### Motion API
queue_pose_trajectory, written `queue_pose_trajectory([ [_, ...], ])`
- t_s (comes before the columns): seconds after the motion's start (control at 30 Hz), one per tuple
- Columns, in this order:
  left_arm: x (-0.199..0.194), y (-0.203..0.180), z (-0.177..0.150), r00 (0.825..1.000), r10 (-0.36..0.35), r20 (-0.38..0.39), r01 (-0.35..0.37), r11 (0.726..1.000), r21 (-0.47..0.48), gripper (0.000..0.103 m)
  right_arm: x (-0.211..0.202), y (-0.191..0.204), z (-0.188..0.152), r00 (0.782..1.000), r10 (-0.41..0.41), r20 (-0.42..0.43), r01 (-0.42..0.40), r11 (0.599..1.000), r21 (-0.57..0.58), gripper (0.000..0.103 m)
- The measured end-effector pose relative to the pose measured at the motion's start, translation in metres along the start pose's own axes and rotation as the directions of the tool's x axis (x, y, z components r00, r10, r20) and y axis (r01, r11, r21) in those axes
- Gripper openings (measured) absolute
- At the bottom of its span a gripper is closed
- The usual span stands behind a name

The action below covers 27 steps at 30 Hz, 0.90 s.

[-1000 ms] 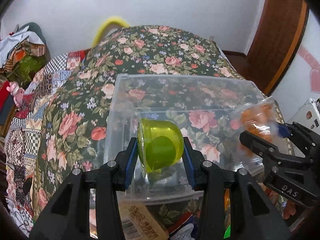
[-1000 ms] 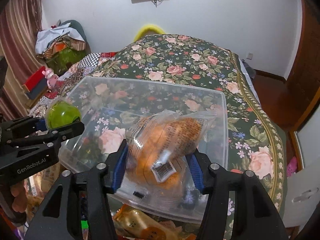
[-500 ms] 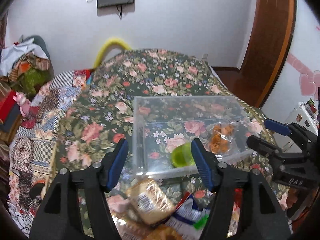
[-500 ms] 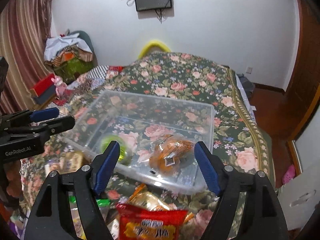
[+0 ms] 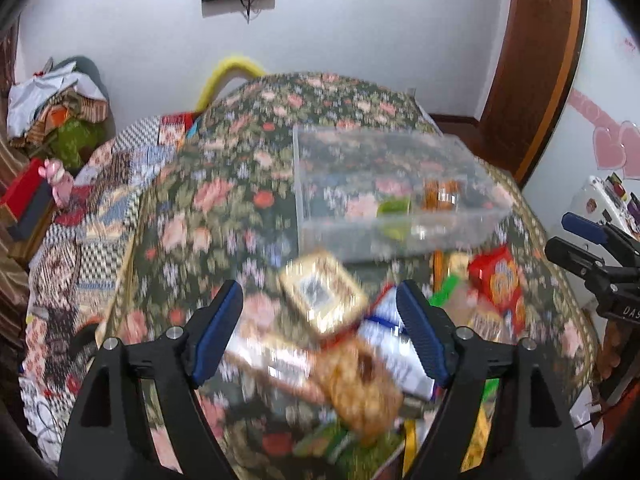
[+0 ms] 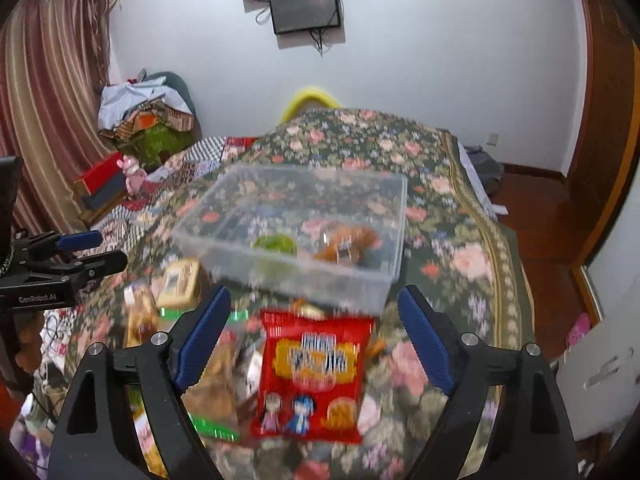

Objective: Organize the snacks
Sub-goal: 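Grasp the red noodle-snack bag with the right tool while the left tool grasps the puffed-corn stick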

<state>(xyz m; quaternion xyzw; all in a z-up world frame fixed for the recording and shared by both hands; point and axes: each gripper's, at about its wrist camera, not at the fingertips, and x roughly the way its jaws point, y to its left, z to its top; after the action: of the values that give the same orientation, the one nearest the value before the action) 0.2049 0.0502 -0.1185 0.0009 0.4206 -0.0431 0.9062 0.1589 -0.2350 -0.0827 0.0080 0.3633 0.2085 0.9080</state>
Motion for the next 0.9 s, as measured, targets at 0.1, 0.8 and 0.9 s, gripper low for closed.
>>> queue_pose_trajectory([
  [0.1, 0.001, -0.001, -0.018, 1.000, -0.002, -0.025, 0.002, 1.000, -0.001, 0.079, 0.004, 0.000, -0.016, 0.999, -0.016, -0.038, 0.016, 1.000, -0.007, 0.084],
  [0.8, 0.039, -0.007, -0.069, 0.985, -0.123, -0.121, 0.113, 0.990, -0.082, 0.055, 0.059, -0.005, -0.065, 0.971, 0.042, -0.234, -0.022, 0.996, 0.089, 0.086],
  [0.9, 0.039, -0.012, -0.069, 0.986, -0.128, -0.111, 0.121, 0.990, -0.073, 0.046, 0.061, -0.008, -0.065, 0.975, 0.034, -0.220, -0.010, 0.994, 0.108, 0.090],
])
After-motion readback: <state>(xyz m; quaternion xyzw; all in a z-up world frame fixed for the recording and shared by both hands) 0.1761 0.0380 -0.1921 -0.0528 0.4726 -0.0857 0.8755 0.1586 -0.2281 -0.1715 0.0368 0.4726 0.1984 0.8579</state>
